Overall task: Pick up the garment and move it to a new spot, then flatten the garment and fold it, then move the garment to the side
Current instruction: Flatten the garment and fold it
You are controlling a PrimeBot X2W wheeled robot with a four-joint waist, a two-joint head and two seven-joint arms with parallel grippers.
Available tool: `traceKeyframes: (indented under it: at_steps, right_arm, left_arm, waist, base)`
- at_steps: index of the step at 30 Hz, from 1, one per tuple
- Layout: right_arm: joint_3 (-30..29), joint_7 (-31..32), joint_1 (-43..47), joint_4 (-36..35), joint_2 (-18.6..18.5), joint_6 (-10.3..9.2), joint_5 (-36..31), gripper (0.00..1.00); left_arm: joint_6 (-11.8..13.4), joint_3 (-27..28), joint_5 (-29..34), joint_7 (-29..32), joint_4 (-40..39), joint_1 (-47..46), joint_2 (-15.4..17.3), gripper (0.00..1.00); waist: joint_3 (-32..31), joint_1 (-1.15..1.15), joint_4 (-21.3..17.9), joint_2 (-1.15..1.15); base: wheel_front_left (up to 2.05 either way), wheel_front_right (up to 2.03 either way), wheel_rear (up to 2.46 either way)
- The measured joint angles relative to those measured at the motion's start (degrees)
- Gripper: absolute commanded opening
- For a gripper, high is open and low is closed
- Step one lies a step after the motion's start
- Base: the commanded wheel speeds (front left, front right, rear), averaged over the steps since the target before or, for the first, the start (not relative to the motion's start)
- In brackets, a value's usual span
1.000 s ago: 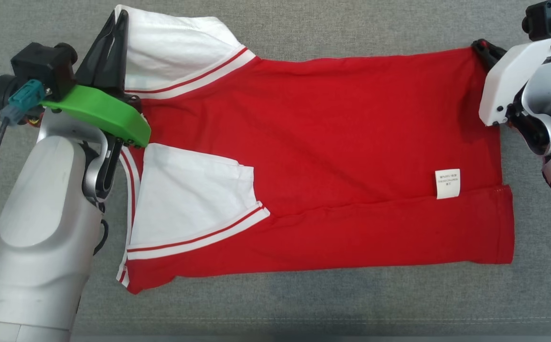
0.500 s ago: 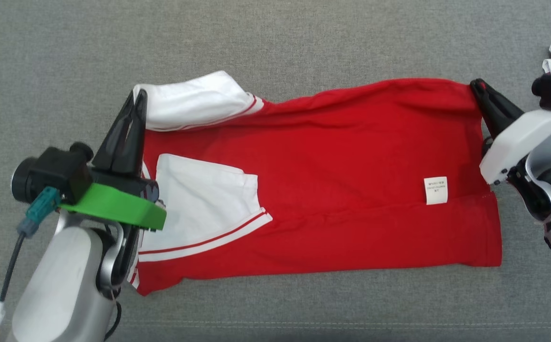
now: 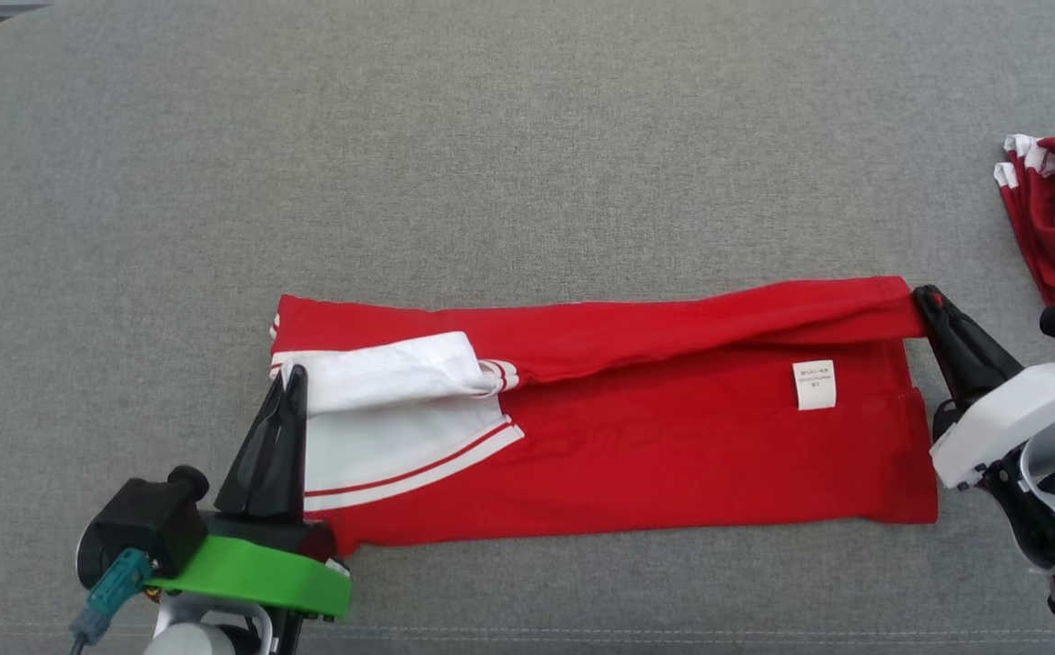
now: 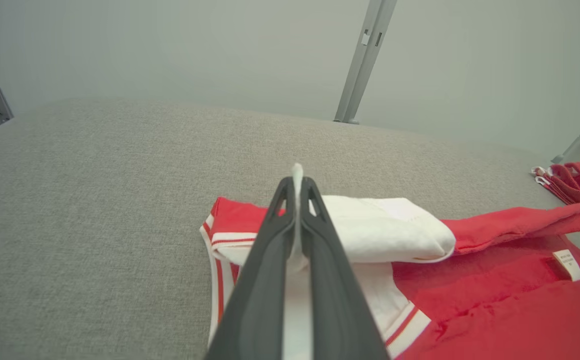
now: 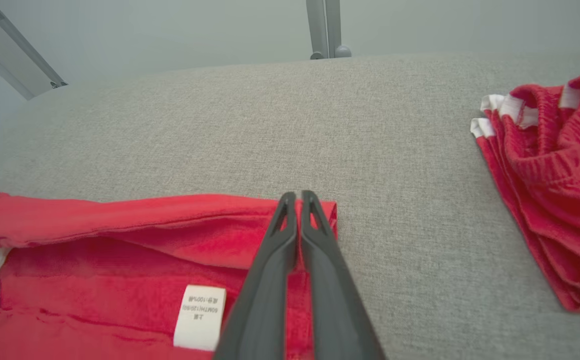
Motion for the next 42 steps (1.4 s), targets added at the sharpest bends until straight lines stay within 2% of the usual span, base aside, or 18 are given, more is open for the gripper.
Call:
traceKeyframes:
  at_steps: [8, 9, 11, 12, 13, 14, 15, 16, 21, 28, 35, 42]
  right_arm:
    - [-2.68, -0.12, 4.86, -2.26, 1.74, 0.00, -1.66, 0.00]
    - [-3.22, -0.65, 5.97, -2.46, 2.60, 0.00, -2.05, 0.04]
    - [-3.77, -1.75, 7.10, -2.58, 3.58, 0.00, -2.44, 0.41]
    - [-3.96, -2.37, 7.66, -2.64, 4.09, 0.00, -2.46, 0.41]
    - [-4.15, -3.07, 8.28, -2.72, 4.60, 0.00, -2.59, 0.60]
    - [-4.35, -3.53, 9.00, -2.85, 5.12, 0.00, -2.79, 1.00]
    - [-4.35, -3.89, 9.77, -3.00, 5.49, 0.00, -3.12, 1.00]
    - [-4.50, -4.44, 10.61, -3.09, 5.79, 0.00, -3.37, 1.00]
    - [-7.91, -6.97, 14.61, -3.43, 7.54, 0.00, -3.88, 1.00]
    - [-14.28, -9.07, 18.20, -3.70, 10.33, -0.01, -4.92, 1.00]
    - [-16.08, -7.21, 18.07, -3.60, 12.77, -0.01, -7.34, 1.00]
    - [-15.36, -2.99, 14.93, -0.08, 14.96, -0.01, -8.69, 1.00]
  left_arm:
    - [1.03, -0.04, -1.64, -0.48, 1.32, 3.40, -1.29, 0.00]
    - [1.12, -0.04, -2.22, -0.58, 2.42, 4.00, -1.58, 0.00]
    - [1.12, 0.04, -2.78, -0.85, 3.69, 4.40, -2.04, 0.00]
    - [1.12, 0.09, -2.79, -1.10, 4.34, 4.62, -2.25, 0.00]
    - [1.11, 0.25, -3.01, -1.34, 4.93, 4.79, -2.49, 0.00]
    - [1.10, 0.43, -3.15, -1.59, 5.43, 4.97, -2.68, 0.39]
    - [1.01, 0.60, -3.21, -1.89, 5.90, 5.16, -2.86, 0.62]
    - [0.98, 0.76, -3.24, -2.00, 6.26, 5.37, -3.05, 1.00]
    - [1.01, 3.42, -4.16, -3.01, 5.75, 7.84, -4.25, 1.00]
    - [1.42, 9.05, -1.99, -3.27, 0.12, 10.37, -5.86, 1.00]
    - [-0.18, 8.18, 2.00, -3.27, 0.20, 10.37, -7.53, 1.00]
    - [-1.18, 7.34, 5.35, -3.34, 2.02, 8.52, -9.65, 1.00]
  waist:
    - [-1.02, 0.00, -0.27, 0.00]
    - [-1.13, 0.00, -0.38, 0.00]
    - [-1.24, 0.00, -0.48, 0.00]
    - [-1.31, 0.00, -0.53, 0.00]
    - [-1.40, 0.00, -0.57, 0.00]
    - [-1.50, 0.00, -0.64, 0.00]
    - [-1.61, 0.00, -0.71, 0.00]
    - [-1.76, 0.00, -0.79, 0.00]
    - [-2.54, 0.00, -1.31, 0.00]
    - [-3.98, 0.00, -1.75, 0.00]
    - [-5.44, 0.00, -2.04, 0.00]
    - [-6.79, 0.00, -1.23, 0.00]
  base:
    - [0.00, 0.00, 0.00]
    - [0.00, 0.00, 0.00]
    - [0.00, 0.00, 0.00]
    - [0.00, 0.00, 0.00]
    - [0.00, 0.00, 0.00]
    - [0.00, 0.00, 0.00]
    - [0.00, 0.00, 0.00]
    - [0.00, 0.00, 0.00]
    - [0.00, 0.00, 0.00]
    - [0.00, 0.00, 0.00]
    - [0.00, 0.00, 0.00]
    - [0.00, 0.00, 0.00]
